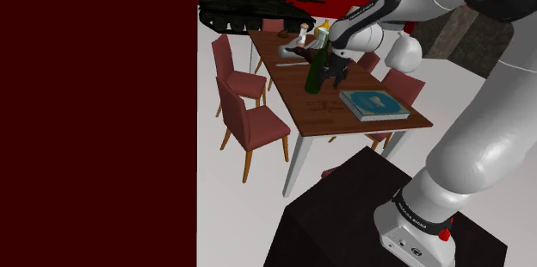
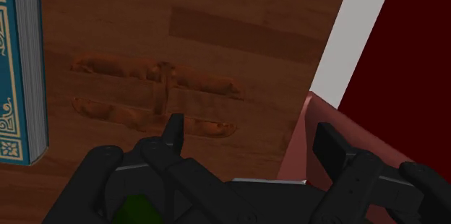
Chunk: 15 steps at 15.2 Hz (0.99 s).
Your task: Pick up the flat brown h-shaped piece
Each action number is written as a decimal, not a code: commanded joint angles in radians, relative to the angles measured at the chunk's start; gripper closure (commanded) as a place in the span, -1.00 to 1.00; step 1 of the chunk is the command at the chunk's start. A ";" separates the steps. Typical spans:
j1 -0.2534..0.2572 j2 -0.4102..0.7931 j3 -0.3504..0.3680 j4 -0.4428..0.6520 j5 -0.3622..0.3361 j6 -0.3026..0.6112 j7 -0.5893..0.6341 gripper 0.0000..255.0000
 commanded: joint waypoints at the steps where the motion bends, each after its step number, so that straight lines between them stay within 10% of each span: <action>1: -0.014 0.067 -0.007 0.032 0.019 0.026 -0.010 -1.00; 15: -0.120 0.438 -0.001 0.261 0.123 0.120 -0.056 -1.00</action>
